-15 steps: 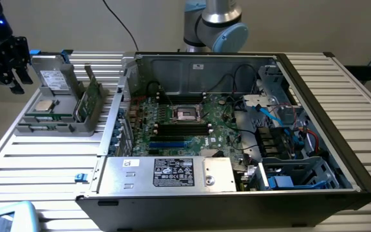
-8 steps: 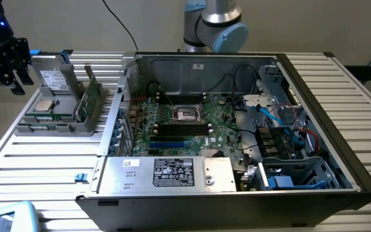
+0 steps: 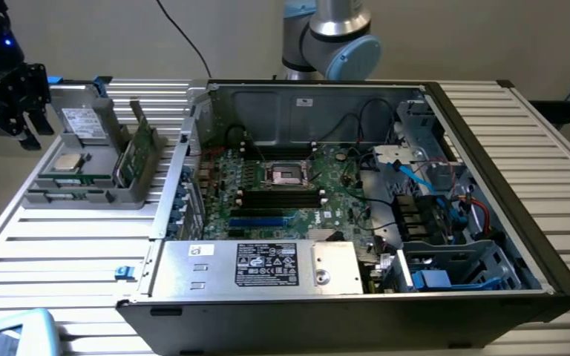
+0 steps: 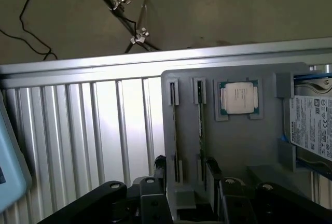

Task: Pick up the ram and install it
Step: 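Pick up the ram and move it above insertion slot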

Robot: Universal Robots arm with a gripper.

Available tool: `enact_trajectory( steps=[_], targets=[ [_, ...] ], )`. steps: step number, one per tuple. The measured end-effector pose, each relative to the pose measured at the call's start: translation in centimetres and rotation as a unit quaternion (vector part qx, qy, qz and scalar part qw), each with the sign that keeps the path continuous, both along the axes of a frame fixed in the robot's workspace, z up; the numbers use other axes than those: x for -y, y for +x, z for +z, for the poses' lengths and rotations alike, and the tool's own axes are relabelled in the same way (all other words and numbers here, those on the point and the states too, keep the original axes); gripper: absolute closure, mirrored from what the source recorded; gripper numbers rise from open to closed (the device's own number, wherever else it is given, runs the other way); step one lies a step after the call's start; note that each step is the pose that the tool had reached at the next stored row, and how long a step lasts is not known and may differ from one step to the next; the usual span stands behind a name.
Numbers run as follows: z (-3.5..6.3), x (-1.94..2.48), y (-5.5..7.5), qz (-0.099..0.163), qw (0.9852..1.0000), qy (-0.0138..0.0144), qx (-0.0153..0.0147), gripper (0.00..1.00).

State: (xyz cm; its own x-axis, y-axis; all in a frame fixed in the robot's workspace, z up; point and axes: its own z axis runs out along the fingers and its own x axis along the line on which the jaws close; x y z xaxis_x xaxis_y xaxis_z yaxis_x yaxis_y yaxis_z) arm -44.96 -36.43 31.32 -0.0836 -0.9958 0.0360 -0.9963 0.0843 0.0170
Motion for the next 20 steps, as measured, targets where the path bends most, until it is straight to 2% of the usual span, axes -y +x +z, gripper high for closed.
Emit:
enact_trajectory(
  steps=[5, 16, 20],
  targets=[
    [-0.74, -0.01, 0.1, 0.0, 1.0, -0.0008, 0.0022, 0.57],
    [-2.74, 0.02, 0.5, -0.001, 1.0, -0.0008, 0.0023, 0.57],
    [-3.46, 0.35, 0.5, -0.002, 1.0, -0.0007, 0.0026, 0.57]
  ],
)
